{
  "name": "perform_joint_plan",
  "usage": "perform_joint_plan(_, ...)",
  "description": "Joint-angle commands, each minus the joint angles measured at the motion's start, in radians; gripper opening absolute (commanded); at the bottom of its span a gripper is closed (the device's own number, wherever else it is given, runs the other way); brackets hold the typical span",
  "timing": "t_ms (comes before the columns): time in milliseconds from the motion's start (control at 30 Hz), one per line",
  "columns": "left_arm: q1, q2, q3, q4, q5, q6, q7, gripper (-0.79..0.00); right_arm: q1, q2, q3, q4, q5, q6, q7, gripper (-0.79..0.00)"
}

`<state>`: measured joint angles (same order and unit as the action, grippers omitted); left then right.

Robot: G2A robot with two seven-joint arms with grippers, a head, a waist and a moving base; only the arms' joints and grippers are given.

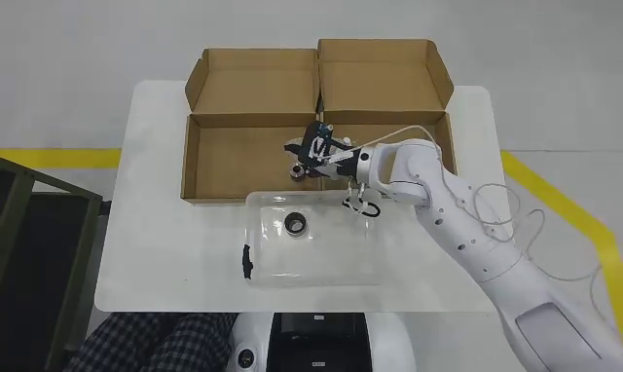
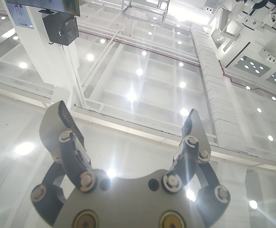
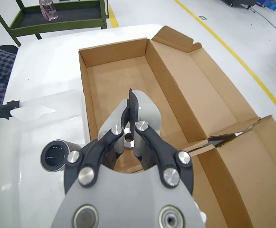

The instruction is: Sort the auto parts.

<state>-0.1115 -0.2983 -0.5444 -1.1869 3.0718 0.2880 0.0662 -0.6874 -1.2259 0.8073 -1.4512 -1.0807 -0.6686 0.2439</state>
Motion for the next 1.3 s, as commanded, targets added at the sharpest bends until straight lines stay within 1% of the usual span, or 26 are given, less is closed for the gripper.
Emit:
perform_joint_plan(0,0.000,0.000,0.000,0.000,0.000,0.000,0.000,0.000,-0.021,0.008,0.022,-0.044,-0.005,-0.013,0.004,-0.785)
perform_joint_plan(300,0.000,0.000,0.000,0.000,0.000,0.000,0.000,0.000,-0.159,0.051,0.130,-0.259,-0.018,-0.106,0.039,-0.785)
perform_joint_plan(367,0.000,0.000,0.000,0.000,0.000,0.000,0.000,0.000,-0.191,0.059,0.152,-0.294,-0.019,-0.125,0.047,-0.714)
perform_joint_plan(467,0.000,0.000,0.000,0.000,0.000,0.000,0.000,0.000,-0.234,0.071,0.180,-0.339,-0.023,-0.157,0.058,-0.557)
perform_joint_plan(533,0.000,0.000,0.000,0.000,0.000,0.000,0.000,0.000,-0.261,0.078,0.197,-0.365,-0.027,-0.172,0.065,-0.489)
perform_joint_plan(600,0.000,0.000,0.000,0.000,0.000,0.000,0.000,0.000,-0.284,0.084,0.213,-0.385,-0.031,-0.184,0.069,-0.449)
perform_joint_plan(667,0.000,0.000,0.000,0.000,0.000,0.000,0.000,0.000,-0.304,0.089,0.225,-0.398,-0.034,-0.193,0.071,-0.428)
perform_joint_plan(933,0.000,0.000,0.000,0.000,0.000,0.000,0.000,0.000,-0.364,0.102,0.235,-0.434,-0.081,-0.228,0.064,-0.394)
perform_joint_plan(967,0.000,0.000,0.000,0.000,0.000,0.000,0.000,0.000,-0.369,0.103,0.234,-0.436,-0.089,-0.231,0.063,-0.366)
perform_joint_plan(1067,0.000,0.000,0.000,0.000,0.000,0.000,0.000,0.000,-0.381,0.105,0.230,-0.441,-0.118,-0.236,0.058,-0.215)
perform_joint_plan(1100,0.000,0.000,0.000,0.000,0.000,0.000,0.000,0.000,-0.384,0.106,0.228,-0.440,-0.126,-0.239,0.055,-0.185)
perform_joint_plan(1267,0.000,0.000,0.000,0.000,0.000,0.000,0.000,0.000,-0.393,0.107,0.212,-0.430,-0.172,-0.242,0.043,-0.160)
